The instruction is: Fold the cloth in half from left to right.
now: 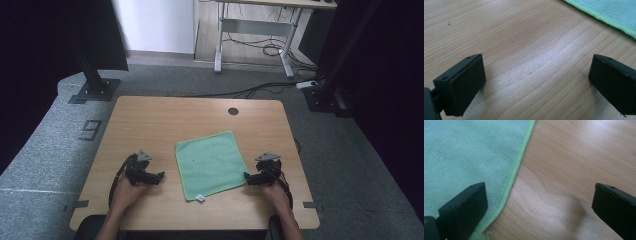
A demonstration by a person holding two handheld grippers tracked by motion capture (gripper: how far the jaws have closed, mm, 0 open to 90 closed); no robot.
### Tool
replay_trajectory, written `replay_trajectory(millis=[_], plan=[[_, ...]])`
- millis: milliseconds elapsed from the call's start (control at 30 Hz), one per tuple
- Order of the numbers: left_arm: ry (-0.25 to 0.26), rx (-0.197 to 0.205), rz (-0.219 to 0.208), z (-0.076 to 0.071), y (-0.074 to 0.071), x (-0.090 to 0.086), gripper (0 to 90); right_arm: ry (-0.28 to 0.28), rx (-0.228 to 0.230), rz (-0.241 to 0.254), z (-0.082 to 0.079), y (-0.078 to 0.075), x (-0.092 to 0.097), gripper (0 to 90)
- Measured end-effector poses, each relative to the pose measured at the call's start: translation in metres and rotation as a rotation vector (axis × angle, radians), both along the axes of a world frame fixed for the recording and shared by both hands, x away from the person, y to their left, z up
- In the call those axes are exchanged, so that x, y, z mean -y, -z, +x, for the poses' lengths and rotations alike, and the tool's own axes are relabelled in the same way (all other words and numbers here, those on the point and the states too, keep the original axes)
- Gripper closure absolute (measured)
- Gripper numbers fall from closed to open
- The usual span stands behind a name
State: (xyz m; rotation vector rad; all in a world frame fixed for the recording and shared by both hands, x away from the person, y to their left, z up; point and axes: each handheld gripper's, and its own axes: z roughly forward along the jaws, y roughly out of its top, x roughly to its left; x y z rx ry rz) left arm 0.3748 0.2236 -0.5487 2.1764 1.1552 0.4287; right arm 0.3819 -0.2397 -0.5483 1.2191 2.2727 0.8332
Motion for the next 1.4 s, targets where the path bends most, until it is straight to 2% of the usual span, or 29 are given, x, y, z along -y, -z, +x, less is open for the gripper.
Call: replay_trajectory(millis=[167,300,433,533,733,1100,1267,1400], plan=[[0.004,-0.005,0.002,0.002,0.0,0.001,0.0,0.004,-0.012,0.028,0.002,0.002,0.003,0.0],[-0.009,-0.036,0.017,0.008,-0.004,0.004,0.0,0.011,-0.037,0.086,0.004,0.006,0.008,0.0],[-0.02,-0.046,-0.026,0.019,-0.007,0.006,5.0,0.006,-0.031,0.098,0.004,0.007,0.009,0.0],[-0.014,-0.029,-0.022,0.028,-0.01,0.01,5.4,-0.001,-0.023,0.104,0.003,0.008,0.01,0.0],[-0.008,-0.009,-0.057,0.05,-0.016,0.019,9.9,-0.008,-0.013,0.111,0.003,0.009,0.011,0.0],[-0.013,0.039,-0.058,0.085,-0.027,0.04,10.3,-0.007,-0.013,0.112,0.003,0.009,0.011,0.0],[-0.029,0.055,-0.038,0.098,-0.028,0.05,10.3,-0.008,-0.013,0.111,0.003,0.009,0.011,0.0],[-0.057,0.047,-0.012,0.109,-0.025,0.054,10.3,-0.007,-0.013,0.112,0.003,0.009,0.011,0.0]])
